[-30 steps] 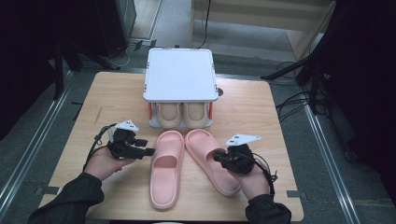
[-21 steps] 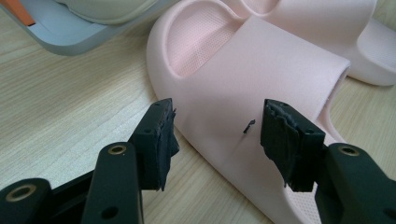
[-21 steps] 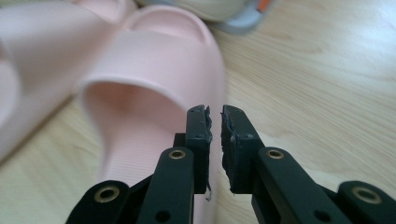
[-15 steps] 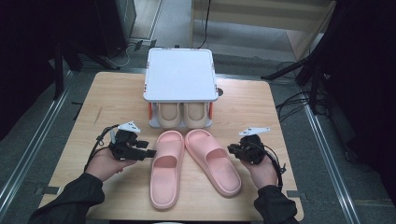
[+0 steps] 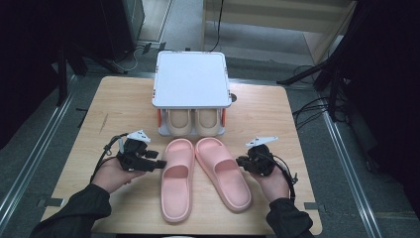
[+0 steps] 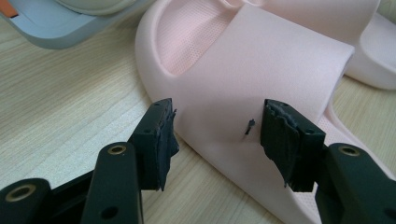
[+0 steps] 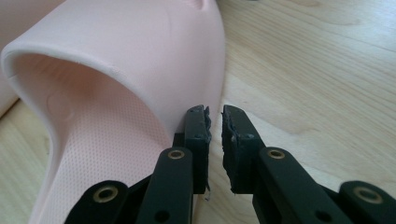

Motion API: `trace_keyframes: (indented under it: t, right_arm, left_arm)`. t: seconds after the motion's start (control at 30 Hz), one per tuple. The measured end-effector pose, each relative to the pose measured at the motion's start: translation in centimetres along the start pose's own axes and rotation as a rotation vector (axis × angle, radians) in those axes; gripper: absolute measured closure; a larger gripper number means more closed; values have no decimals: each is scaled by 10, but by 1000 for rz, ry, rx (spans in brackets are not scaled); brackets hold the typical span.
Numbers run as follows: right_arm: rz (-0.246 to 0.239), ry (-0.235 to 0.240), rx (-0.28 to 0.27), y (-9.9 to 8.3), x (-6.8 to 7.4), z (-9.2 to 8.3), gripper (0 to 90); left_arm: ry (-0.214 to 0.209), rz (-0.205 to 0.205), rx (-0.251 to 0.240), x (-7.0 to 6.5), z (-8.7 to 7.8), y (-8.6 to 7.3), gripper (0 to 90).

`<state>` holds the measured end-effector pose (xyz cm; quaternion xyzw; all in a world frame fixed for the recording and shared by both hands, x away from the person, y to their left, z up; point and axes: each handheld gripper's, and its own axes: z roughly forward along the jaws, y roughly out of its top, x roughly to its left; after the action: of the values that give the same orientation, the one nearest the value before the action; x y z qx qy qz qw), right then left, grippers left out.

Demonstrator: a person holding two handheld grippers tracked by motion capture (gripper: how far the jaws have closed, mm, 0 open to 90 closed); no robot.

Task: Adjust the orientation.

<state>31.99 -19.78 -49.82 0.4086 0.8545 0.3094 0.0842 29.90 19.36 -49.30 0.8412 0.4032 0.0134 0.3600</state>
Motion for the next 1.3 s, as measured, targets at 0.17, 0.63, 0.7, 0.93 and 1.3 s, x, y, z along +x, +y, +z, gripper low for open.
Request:
trace_keyframes:
  t: [0.17, 0.63, 0.7, 0.93, 1.3]
  right_arm:
    - [-19, 17, 7, 0, 11, 0, 802]
    - [-47, 45, 10, -2, 26, 1, 797]
    - [-44, 49, 13, -2, 27, 0, 797]
    - [-28, 82, 2, -3, 32, -1, 789]
    - [-25, 97, 2, -3, 31, 0, 755]
  left_arm:
    - [-1, 1, 3, 0, 0, 0, 438]
    - [-9, 3, 9, -1, 1, -1, 435]
    - [-13, 1, 9, -1, 1, -1, 435]
    - [5, 16, -22, 1, -1, 1, 450]
    - [56, -18, -52, 20, 12, 17, 526]
